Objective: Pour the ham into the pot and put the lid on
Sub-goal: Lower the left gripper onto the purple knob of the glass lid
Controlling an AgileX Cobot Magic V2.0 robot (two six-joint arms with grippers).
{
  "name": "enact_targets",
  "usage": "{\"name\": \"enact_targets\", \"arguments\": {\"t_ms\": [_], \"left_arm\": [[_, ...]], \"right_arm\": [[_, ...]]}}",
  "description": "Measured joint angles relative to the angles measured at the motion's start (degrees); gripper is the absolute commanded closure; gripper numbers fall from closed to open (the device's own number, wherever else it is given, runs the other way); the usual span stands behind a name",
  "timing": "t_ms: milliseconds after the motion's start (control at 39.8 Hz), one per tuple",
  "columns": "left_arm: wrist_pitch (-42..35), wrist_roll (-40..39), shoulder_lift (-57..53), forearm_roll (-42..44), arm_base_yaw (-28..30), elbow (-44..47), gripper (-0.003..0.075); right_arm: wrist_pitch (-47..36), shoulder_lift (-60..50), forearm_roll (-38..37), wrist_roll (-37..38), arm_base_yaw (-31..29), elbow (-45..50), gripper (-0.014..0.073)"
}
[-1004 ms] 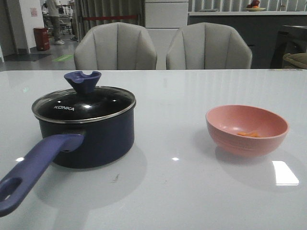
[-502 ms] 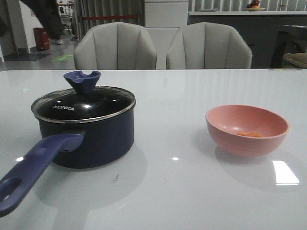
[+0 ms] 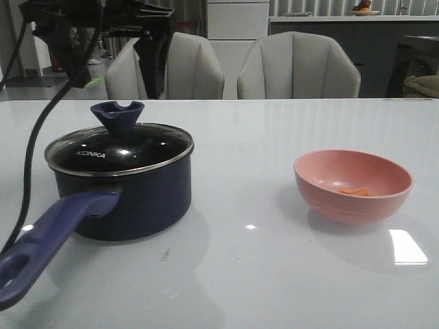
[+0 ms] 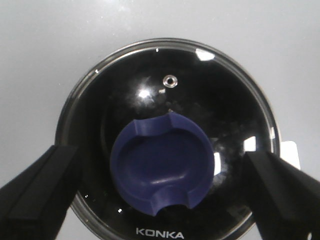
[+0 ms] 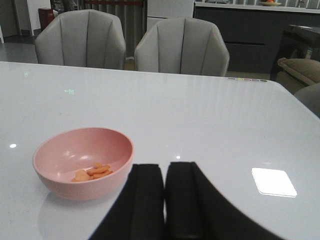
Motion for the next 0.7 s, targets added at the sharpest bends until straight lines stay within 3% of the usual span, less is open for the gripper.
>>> {"name": "enact_targets", "arguments": {"t_ms": [703], "left_arm": [[0.4, -3.5, 4.0, -6.9, 3.6, -0.4, 0.0085]], "right_arm": [[0.0, 0.0, 0.0, 0.0, 0.0, 0.0, 0.0417]]}}
